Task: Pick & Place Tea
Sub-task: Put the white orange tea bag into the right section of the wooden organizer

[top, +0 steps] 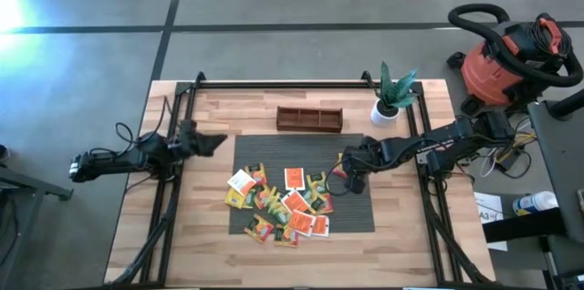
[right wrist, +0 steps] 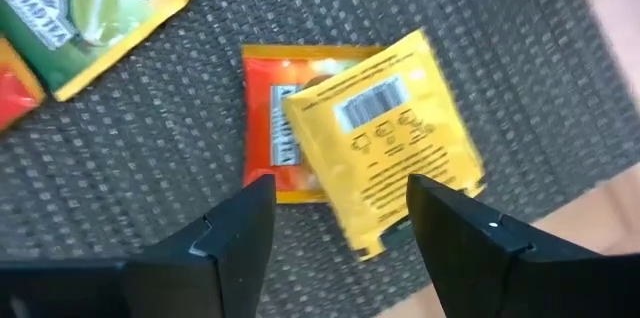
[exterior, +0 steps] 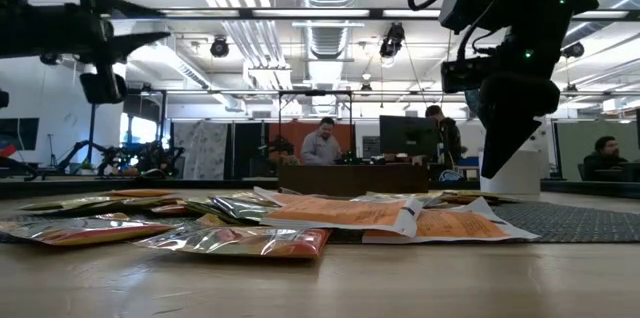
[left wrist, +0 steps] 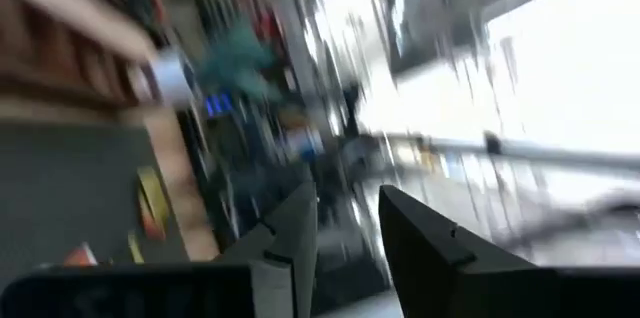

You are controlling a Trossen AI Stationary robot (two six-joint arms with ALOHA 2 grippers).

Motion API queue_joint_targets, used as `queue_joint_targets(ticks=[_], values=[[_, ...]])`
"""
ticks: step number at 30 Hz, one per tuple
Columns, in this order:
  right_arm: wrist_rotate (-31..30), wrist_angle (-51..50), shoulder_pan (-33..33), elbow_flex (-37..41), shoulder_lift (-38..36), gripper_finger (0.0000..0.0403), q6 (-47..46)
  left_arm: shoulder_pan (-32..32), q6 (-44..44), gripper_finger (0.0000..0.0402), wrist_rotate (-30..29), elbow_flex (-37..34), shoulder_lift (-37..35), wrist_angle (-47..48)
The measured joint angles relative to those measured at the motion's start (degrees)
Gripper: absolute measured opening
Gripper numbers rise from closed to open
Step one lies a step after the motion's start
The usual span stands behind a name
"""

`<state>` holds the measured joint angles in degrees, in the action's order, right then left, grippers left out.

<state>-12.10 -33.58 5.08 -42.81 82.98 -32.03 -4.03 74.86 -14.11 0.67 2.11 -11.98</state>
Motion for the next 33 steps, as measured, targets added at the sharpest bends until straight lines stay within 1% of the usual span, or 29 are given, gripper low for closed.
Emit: queue_joint_targets(ticks=[3,6,8,11,14,17,19,22,25,27,29,31,33], values=[[0.58,-0.02,-0.20,0.01,-0.04,0.0224,-3.30,0.02,4.86,0.0106,-5.87,0.04,0.00,-0.11],[0.97,0.07,-0.31,0.01,-0.07,0.0224,-7.50,0.02,5.06,0.0106,-9.21,0.25,0.03,-1.50],[2.28,0.21,-0.56,0.01,-0.24,0.0224,-9.83,0.02,3.75,0.0106,-10.70,1.13,0.28,-1.74],[3.50,1.10,-1.34,-0.12,-1.02,0.0224,-11.82,0.02,-0.44,0.0106,-11.52,3.25,1.63,-1.72],[3.71,1.18,-3.18,-0.65,-2.38,0.0224,-13.58,0.02,-5.55,0.0106,-11.43,6.72,5.03,-1.75],[3.76,0.99,-6.58,-0.66,-4.08,0.0224,-17.07,0.02,-12.42,0.0106,-9.59,10.34,10.26,-1.97],[5.12,1.06,-9.59,-0.45,-5.17,0.0224,-19.26,0.02,-15.61,0.0106,-8.34,12.22,14.68,-1.93],[11.28,0.95,-14.43,-0.10,-5.79,0.0224,-20.55,-0.07,-18.01,0.0106,-7.79,14.41,22.37,-0.94],[17.67,0.78,-17.77,-0.09,-5.50,0.0224,-19.51,-1.12,-19.64,0.0104,-7.60,17.33,30.81,1.72],[19.61,0.36,-18.36,-0.09,-4.91,0.0224,-19.04,-2.40,-21.95,0.0100,-5.98,20.21,36.22,3.36],[19.87,-1.52,-18.26,-0.07,-4.44,0.0224,-19.06,-4.17,-25.75,0.0095,-2.69,24.13,41.41,5.76],[19.91,-3.32,-18.20,-0.06,-4.07,0.0224,-19.04,-6.10,-30.82,0.0089,1.01,28.21,46.32,10.47],[19.84,-4.01,-18.03,0.00,-3.72,0.0224,-18.41,-7.92,-35.66,0.0082,3.78,33.82,50.75,14.18]])
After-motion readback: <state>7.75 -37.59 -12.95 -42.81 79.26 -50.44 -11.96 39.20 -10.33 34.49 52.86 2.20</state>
